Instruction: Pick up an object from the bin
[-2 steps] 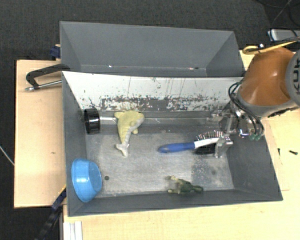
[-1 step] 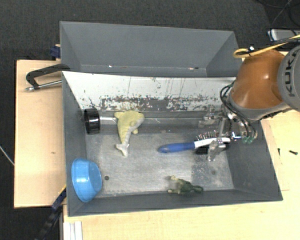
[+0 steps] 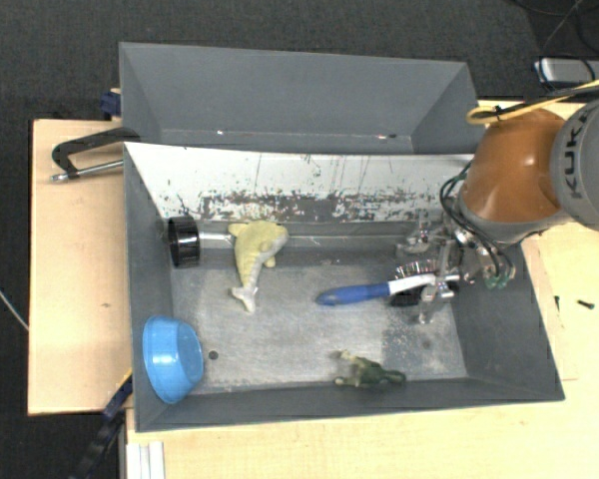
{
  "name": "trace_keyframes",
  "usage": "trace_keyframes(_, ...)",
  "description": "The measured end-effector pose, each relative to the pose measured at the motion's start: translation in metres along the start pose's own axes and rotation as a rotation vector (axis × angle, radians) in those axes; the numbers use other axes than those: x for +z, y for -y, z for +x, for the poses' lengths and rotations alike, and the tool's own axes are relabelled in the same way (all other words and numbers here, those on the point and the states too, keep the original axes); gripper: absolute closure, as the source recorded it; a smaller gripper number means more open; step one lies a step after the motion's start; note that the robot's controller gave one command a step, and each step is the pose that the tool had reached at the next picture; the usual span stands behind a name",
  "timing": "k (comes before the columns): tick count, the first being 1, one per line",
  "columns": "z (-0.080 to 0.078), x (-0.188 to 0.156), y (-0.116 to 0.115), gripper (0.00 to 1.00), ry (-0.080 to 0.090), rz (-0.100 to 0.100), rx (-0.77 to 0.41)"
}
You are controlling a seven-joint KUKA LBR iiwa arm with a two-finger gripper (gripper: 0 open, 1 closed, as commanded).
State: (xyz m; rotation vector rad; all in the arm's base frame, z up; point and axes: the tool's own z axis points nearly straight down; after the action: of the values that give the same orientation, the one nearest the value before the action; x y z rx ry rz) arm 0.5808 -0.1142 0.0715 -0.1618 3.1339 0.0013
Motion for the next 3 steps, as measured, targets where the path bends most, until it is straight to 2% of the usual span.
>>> trace_keyframes(1,-0.001,-0.001,-0.001,0.00,-0.001,0.000,0.001)
trace_keyframes(2,-0.004,-0.004,-0.001,1.00,0.006,0.000,0.001)
trace_keyframes(3,-0.005,-0.020,-0.002,1.00,0.003,0.001,0.002)
